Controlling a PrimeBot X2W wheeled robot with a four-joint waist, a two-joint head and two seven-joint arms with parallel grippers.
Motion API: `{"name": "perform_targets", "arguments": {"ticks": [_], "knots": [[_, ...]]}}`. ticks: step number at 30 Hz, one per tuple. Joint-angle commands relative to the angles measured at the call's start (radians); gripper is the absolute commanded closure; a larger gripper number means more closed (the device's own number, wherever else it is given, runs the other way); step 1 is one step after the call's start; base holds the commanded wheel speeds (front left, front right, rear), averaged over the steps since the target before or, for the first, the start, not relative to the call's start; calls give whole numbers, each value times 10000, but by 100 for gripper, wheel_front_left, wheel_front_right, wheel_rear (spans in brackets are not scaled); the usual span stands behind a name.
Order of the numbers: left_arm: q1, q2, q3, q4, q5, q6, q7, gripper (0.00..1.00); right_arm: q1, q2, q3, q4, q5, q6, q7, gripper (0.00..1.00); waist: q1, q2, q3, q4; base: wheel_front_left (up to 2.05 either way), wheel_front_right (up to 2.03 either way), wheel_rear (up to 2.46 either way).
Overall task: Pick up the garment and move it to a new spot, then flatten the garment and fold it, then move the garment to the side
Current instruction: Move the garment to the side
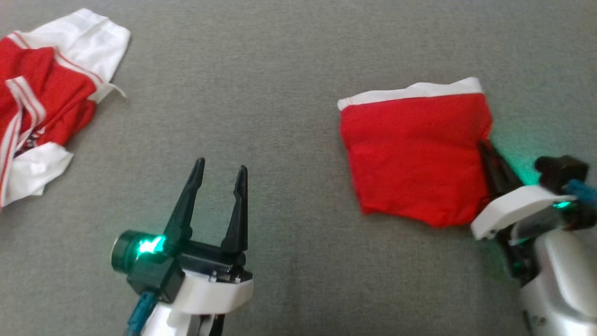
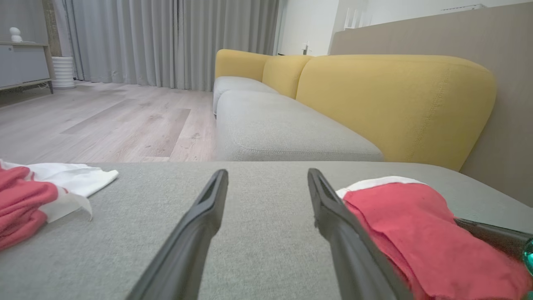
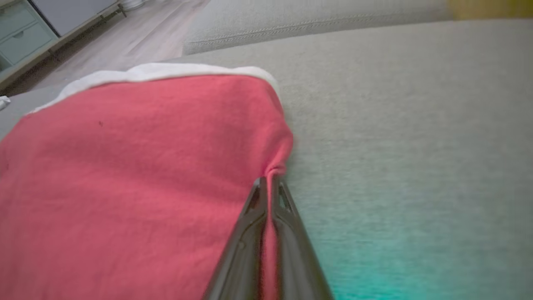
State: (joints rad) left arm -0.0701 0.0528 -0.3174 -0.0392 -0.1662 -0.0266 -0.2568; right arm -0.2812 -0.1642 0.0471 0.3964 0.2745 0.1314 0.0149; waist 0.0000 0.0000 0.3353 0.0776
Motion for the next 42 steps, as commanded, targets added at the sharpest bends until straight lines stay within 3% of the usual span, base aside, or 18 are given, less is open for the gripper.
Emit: {"name": "perform_targets", "arguments": {"ticks": [1,7,8,16,22,30,31,32,33,39,42], "knots": [[-289,-26,322,-392,16,9,-49,0,-276,-446,-31,-441,-125,-7,-30,100,0,0,184,-206,0,0,0],[-632,-26,380,-461,154,-161,-49,0,-817,-1972,-599,-1121,-501,-7,436,100,0,0,743,-642,0,0,0],[-632,-26,380,-461,154,-161,-49,0,-817,-1972,-599,-1121,-501,-7,436,100,0,0,743,-642,0,0,0],[-1435,-26,138,-483,287,-388,-49,0,-1458,-4046,-1755,-1181,-1100,-7,979,100,0,0,1563,-835,0,0,0],[-1882,-26,51,-461,328,-465,-49,0,-1518,-4434,-2942,-1697,-1606,-7,1525,100,0,0,2020,-870,0,0,0],[-2023,-26,-111,-314,220,-545,-49,0,-1213,-4153,-4184,-2296,-2206,-7,1800,100,0,0,2240,-917,0,0,0],[-2044,-26,-137,-285,222,-558,-49,0,-1211,-4081,-4238,-2326,-2237,-7,1742,93,0,0,2248,-910,0,0,0],[-2072,-26,-156,-260,223,-567,-49,0,-1234,-3980,-4363,-2323,-2301,-7,1700,11,0,0,2250,-904,0,0,0],[-2108,-26,-180,-235,217,-576,-49,0,-1238,-3915,-4470,-2330,-2459,-7,1629,0,0,0,2245,-884,0,0,0],[-2111,-26,-178,-171,110,-570,-49,0,-954,-3446,-4565,-2559,-3688,-7,1104,0,0,0,1902,-697,0,0,0],[-1906,-26,-92,-151,25,-507,-49,0,-800,-2888,-4140,-2894,-3915,-7,787,0,0,0,1521,-651,0,0,0]]}}
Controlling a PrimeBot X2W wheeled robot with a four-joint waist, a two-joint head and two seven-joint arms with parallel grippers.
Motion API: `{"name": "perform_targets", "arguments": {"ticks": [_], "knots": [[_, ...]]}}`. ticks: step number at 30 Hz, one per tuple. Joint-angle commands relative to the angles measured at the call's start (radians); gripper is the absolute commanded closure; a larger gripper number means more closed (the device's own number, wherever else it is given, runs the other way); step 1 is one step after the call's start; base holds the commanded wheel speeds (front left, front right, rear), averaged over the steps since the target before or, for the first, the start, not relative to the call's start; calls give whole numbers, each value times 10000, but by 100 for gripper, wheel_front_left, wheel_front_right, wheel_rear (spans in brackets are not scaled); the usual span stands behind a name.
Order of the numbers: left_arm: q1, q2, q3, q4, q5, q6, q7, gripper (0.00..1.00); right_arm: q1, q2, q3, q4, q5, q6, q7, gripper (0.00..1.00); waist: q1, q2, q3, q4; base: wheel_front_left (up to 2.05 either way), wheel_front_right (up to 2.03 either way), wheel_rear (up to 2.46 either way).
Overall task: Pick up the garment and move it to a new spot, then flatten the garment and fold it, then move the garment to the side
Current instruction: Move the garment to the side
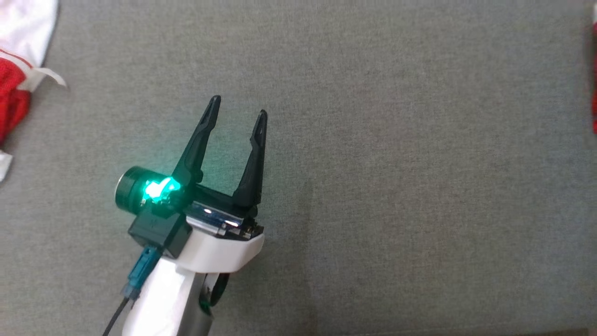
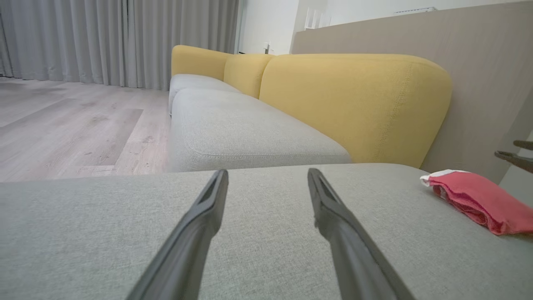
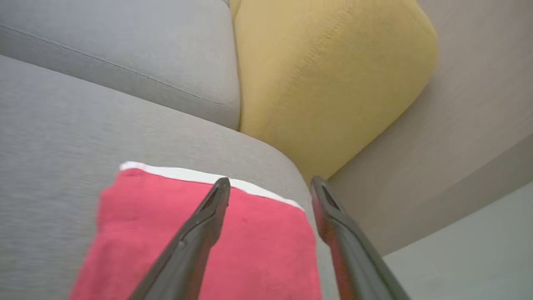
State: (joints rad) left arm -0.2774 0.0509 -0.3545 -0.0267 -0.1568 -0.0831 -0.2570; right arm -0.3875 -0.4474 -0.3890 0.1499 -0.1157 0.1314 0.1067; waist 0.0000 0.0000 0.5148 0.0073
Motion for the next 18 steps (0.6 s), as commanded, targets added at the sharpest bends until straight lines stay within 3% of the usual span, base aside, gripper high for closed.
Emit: {"name": "perform_targets", "arguments": {"ticks": [1,5,9,18], "knots": [[256,-7,306,-266,-122,86,-47,0,312,172,436,-500,29,-7,-224,0,0,0,-442,67,0,0,0],[676,-7,423,-224,-437,268,-47,0,638,1186,1682,-642,518,-7,-671,0,0,0,-1270,152,0,0,0],[1169,-7,565,-83,-679,585,-47,0,1053,1976,3148,-39,1531,-7,-1661,0,0,0,-2277,290,0,0,0],[2459,-7,1040,331,-679,1265,-47,0,1838,2846,5716,1734,3238,-7,-3597,0,0,0,-4120,662,0,0,0]]}}
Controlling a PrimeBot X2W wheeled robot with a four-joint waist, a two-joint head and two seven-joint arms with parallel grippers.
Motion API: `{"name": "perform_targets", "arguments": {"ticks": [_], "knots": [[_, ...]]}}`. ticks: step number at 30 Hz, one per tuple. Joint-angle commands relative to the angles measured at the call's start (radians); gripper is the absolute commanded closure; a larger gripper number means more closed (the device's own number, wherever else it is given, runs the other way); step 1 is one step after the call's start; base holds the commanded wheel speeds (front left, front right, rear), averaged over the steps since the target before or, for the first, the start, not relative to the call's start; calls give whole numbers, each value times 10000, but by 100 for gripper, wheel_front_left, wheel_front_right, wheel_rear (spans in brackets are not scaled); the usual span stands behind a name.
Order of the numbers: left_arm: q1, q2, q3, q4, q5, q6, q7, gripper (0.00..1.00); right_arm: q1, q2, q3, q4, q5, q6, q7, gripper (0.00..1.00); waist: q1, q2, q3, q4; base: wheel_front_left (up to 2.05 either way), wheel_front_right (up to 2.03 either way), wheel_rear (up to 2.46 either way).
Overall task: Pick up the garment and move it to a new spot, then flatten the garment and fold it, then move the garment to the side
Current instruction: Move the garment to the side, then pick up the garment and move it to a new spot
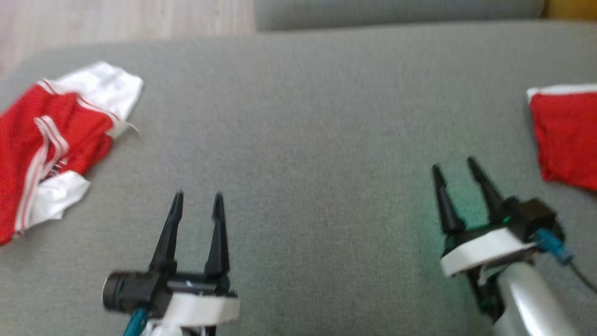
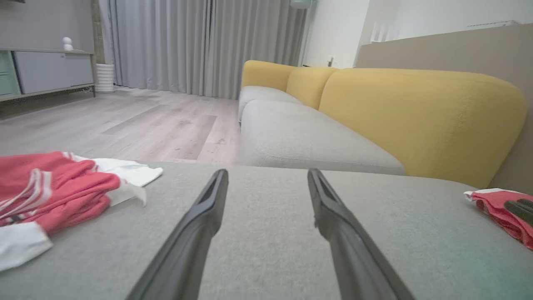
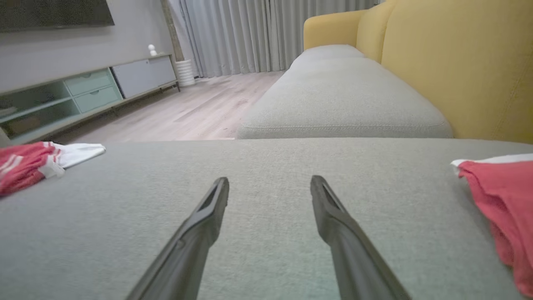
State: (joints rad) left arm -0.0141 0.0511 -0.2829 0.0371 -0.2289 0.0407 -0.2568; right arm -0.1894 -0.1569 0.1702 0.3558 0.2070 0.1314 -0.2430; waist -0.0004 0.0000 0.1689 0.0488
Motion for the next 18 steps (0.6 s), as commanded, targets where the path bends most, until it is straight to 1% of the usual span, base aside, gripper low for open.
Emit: {"name": "perform_targets", "arguments": {"ticks": [1,2,4,7,8,13,18], "knots": [[-16,-9,417,-255,77,84,-49,0,-44,49,266,-231,124,-7,-147,0,4,0,-872,293,0,0,0],[149,-9,522,-218,95,144,-49,0,55,157,378,-249,216,-7,-169,0,4,0,-1047,322,0,0,0],[463,-9,704,-180,193,212,-49,0,339,359,352,-661,310,-7,-179,0,4,0,-1379,376,0,0,0],[911,-9,936,-247,334,288,-49,0,991,551,182,-1262,205,-7,-183,0,4,0,-1727,430,0,0,0],[1170,-9,1061,-321,386,316,-49,0,1454,662,1,-1471,94,-7,-184,0,4,0,-1893,462,0,0,0],[1648,-9,1162,-312,467,301,-49,0,2282,817,-350,-1680,-116,-7,-185,0,4,0,-2206,598,0,0,0],[1811,-9,1222,-250,544,276,-49,0,2689,933,-621,-1679,-282,-7,-186,0,4,0,-2374,653,0,0,0]]}}
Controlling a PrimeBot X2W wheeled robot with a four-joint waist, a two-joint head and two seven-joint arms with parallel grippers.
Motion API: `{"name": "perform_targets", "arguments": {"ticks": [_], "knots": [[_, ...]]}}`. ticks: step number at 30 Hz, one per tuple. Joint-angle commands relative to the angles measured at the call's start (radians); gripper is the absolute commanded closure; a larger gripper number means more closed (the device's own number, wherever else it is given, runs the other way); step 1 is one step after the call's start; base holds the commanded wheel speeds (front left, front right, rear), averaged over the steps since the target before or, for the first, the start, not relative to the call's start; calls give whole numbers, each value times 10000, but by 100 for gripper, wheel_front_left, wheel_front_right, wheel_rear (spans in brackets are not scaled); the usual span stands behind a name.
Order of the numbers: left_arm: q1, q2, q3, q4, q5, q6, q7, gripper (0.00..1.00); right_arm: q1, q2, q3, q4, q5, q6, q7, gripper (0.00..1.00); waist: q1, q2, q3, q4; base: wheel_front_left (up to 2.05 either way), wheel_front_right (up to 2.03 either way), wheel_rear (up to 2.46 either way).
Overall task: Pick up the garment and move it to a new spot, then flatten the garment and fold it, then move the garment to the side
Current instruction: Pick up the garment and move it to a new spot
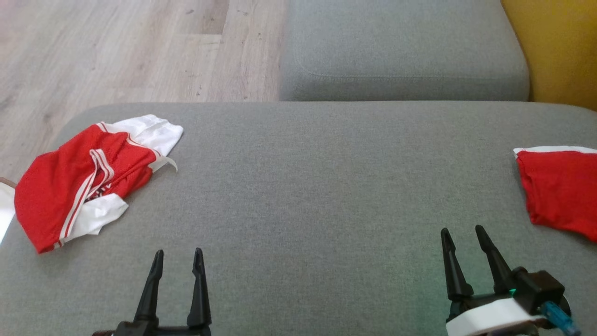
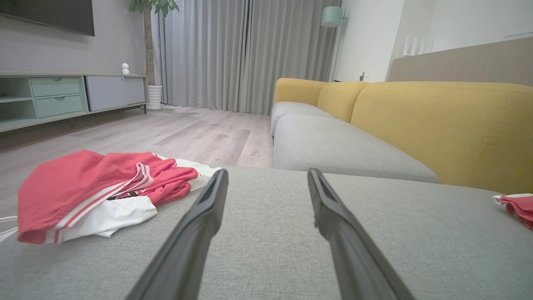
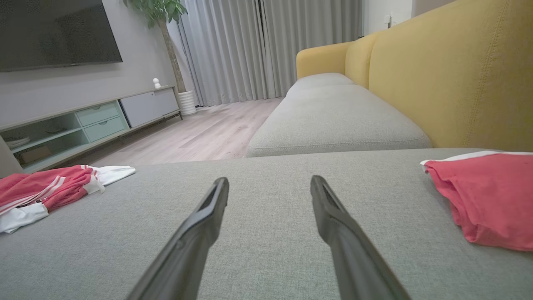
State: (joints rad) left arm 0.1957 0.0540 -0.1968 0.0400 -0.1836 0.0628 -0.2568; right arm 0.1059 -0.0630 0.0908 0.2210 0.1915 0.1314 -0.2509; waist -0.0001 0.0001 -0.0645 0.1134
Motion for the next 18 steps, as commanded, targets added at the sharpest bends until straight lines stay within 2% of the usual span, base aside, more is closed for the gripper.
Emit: {"name": "perform_targets", "arguments": {"ticks": [1,13,18], "knots": [[-279,-38,377,-242,131,43,-49,0,-235,10,119,-293,-164,-7,-107,0,1,-1,-59,0,0,0,0],[-400,-38,422,16,171,-221,-49,0,-127,113,-215,-196,-332,-7,-108,0,1,-1,-110,61,0,0,0],[-511,-38,368,51,181,-183,-49,0,-58,121,-251,-187,-341,-7,-108,0,1,-1,-102,30,0,0,0]]}}
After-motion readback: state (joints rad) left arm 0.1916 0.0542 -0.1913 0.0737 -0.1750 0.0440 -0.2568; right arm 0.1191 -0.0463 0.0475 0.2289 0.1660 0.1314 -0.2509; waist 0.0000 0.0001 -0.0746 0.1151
